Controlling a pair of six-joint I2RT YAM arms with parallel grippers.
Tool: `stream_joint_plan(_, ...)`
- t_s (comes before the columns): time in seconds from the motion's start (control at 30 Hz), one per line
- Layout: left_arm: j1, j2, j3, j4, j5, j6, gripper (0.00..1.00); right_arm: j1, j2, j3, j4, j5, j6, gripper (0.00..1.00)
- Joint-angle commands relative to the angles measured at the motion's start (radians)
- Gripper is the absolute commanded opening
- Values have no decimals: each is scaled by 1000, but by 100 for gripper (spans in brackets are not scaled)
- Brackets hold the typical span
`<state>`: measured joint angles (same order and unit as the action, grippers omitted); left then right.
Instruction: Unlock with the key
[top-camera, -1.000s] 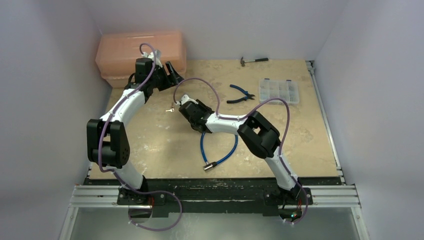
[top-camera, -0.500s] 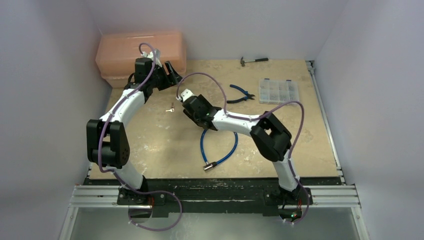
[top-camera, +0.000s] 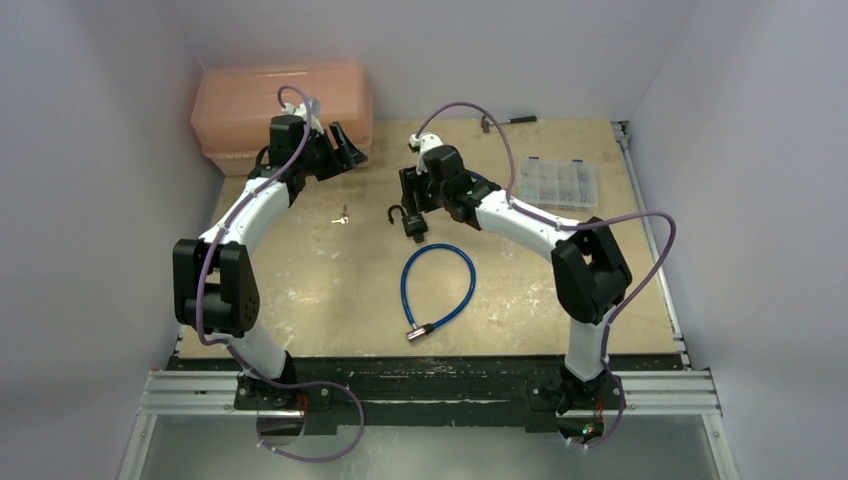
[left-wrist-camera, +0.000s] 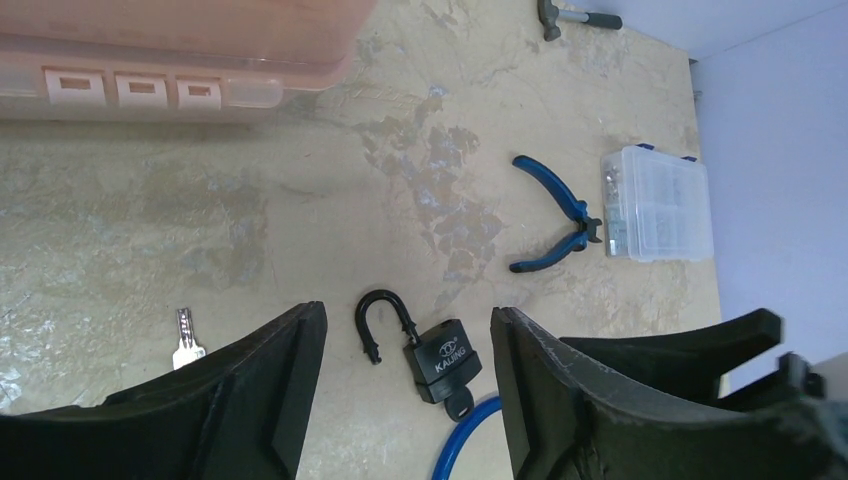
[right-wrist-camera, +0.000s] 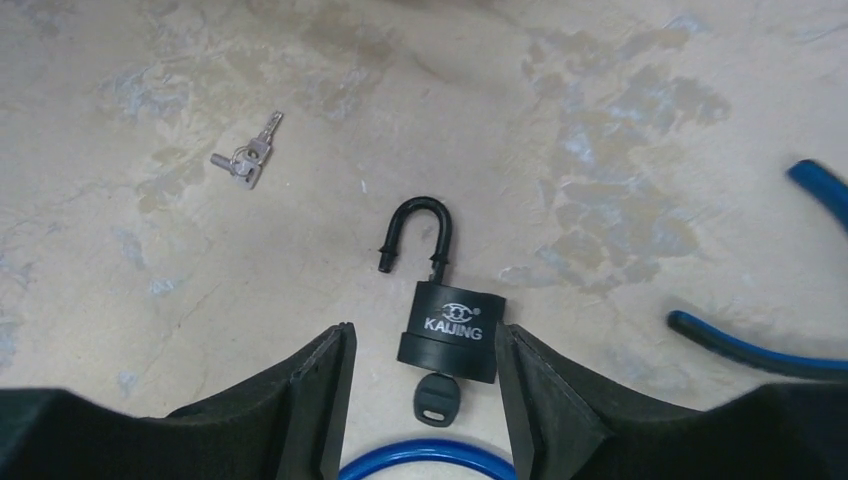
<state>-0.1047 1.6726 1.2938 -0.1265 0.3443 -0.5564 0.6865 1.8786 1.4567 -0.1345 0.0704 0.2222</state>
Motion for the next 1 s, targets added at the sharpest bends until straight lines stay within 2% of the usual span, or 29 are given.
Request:
stream_joint_plan(0.0, 10, -53, -13, 45, 8, 6, 65, 11, 43, 27, 3, -92, 76, 59)
stream_joint_plan(0.4, 10, -51, -14, 49, 13, 1, 64, 2, 170, 93, -52, -74, 101, 56)
stream_joint_plan(0.67, 10, -51, -14, 48, 12, 1, 64, 2, 217, 110, -76, -1, 80, 56)
stream_joint_plan(0.97, 10, -50, -14, 47, 6, 6, 64, 9, 163, 141, -122, 79, 34, 55)
